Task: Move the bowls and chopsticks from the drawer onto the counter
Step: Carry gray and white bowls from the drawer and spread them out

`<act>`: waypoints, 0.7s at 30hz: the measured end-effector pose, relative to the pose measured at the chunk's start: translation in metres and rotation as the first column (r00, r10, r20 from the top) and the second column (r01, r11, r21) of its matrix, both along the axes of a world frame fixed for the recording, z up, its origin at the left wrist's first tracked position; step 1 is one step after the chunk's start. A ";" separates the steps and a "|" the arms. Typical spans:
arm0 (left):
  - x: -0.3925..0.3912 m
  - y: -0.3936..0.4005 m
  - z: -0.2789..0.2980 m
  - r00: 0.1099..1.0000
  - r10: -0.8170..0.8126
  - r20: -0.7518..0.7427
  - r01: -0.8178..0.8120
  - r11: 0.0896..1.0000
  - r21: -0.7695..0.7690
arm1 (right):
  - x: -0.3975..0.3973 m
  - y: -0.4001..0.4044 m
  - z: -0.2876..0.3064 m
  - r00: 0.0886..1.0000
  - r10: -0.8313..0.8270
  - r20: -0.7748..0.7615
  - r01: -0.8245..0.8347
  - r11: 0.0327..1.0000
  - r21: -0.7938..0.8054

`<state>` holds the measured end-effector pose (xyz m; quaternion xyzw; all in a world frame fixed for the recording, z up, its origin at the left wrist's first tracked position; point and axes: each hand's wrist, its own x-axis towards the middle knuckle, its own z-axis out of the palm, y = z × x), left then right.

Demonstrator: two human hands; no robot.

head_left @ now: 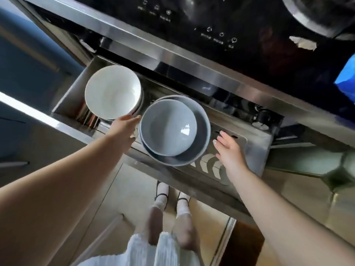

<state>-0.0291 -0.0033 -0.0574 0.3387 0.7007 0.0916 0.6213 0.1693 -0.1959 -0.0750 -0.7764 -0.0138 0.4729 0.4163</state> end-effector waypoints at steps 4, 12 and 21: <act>0.003 0.008 -0.047 0.986 -0.109 -0.128 0.103 0.993 -0.054 | 0.018 0.012 -0.050 0.996 0.084 0.006 -0.083 0.996 -0.025; 0.022 0.017 -0.107 0.951 -0.112 -0.288 0.111 0.994 -0.019 | 0.034 0.036 -0.119 0.982 0.167 -0.086 -0.177 0.976 -0.128; 0.016 0.025 -0.134 0.838 -0.293 -0.461 0.331 0.943 0.004 | 0.027 0.043 -0.152 0.973 0.194 -0.127 -0.221 0.941 -0.257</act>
